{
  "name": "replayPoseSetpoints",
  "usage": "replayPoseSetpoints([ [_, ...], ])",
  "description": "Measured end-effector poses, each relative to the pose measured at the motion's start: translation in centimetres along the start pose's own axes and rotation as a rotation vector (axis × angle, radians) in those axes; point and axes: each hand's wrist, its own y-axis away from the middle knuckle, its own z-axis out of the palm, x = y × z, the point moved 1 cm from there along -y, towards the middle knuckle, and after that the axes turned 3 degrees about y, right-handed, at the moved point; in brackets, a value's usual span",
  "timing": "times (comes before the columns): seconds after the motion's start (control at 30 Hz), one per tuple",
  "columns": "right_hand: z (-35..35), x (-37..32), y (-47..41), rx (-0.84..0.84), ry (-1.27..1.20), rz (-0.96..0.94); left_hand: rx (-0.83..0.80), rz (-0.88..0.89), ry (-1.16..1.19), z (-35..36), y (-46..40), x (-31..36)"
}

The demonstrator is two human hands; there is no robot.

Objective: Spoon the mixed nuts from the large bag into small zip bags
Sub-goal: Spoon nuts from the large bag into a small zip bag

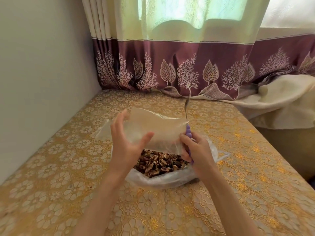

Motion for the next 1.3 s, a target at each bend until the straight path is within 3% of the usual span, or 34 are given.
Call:
replayPoseSetpoints([
  [0.07, 0.1, 0.1, 0.0, -0.067, -0.062, 0.065, -0.056, -0.146, 0.134, -0.7, -0.2, -0.5],
  [0.17, 0.2, 0.3, 0.1, -0.057, -0.061, 0.072, -0.063, -0.147, 0.238, -1.4, -0.5, -0.9],
  [0.3, 0.0, 0.6, -0.1, 0.173, 0.302, -0.166, 0.010, -0.101, 0.233, -1.4, -0.5, -1.0],
  [0.4, -0.1, 0.5, -0.1, 0.204, 0.375, -0.277, 0.025, -0.116, 0.242, -1.1, -0.4, -1.2],
  [0.67, 0.2, 0.1, -0.2, 0.064, 0.282, -0.269, 0.010, -0.132, 0.339, -1.0, -0.4, -1.2],
  [1.0, 0.0, 0.1, -0.1, -0.075, 0.156, -0.230, -0.035, -0.068, 0.224, -1.0, 0.0, -0.9],
  [1.3, -0.4, 0.3, -0.2, -0.140, 0.215, -0.150, -0.065, -0.084, 0.281, -2.6, -1.0, -1.2],
])
